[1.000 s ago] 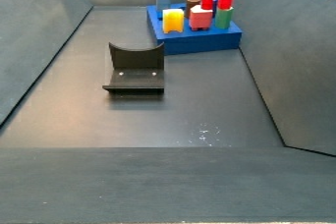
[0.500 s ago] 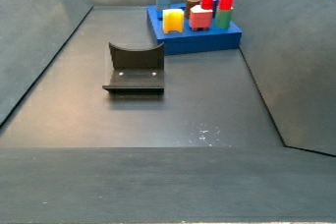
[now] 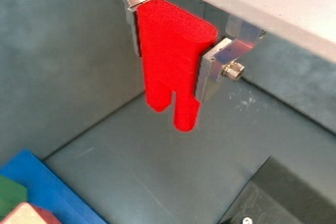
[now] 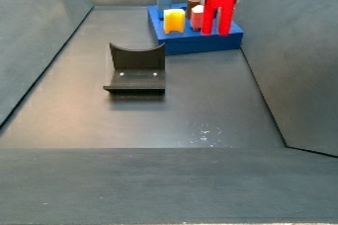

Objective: Pick up the square-circle object. Move up. Rotate the square-circle object. Move to above the board. Insert the square-circle object.
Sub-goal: Rotate the square-circle object.

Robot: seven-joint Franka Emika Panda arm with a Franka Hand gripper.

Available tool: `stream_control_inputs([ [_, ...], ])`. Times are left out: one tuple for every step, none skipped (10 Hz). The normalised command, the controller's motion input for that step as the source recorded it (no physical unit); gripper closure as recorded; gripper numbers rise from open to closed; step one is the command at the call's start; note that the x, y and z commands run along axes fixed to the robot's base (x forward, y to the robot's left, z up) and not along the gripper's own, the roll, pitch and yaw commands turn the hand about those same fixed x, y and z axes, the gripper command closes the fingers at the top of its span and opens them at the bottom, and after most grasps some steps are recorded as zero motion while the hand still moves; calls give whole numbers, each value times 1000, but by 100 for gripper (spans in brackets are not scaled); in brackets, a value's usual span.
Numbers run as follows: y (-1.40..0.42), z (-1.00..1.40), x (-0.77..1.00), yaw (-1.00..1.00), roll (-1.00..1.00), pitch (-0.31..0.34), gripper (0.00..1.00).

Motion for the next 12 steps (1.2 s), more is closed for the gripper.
stream_control_inputs([
  [12, -1000, 14, -62, -22, -47, 100],
  [17, -1000, 18, -59, -15, -43, 100],
  [21, -1000, 19, -57, -10, -36, 100],
  [27, -1000, 22, -56, -4, -38, 100],
  [31, -1000, 22, -56, 2, -42, 100],
  [36, -939, 17, -56, 9, -42, 100],
  [35, -786, 15, -57, 15, -43, 100],
  [34, -686, 15, -58, 18, -43, 100],
  [33, -489, 16, -58, 25, -39, 100],
  [30, -343, 20, -55, 27, -35, 100],
  [0, 0, 0, -53, 31, -27, 0],
  [0, 1000, 0, -55, 31, -3, 0],
])
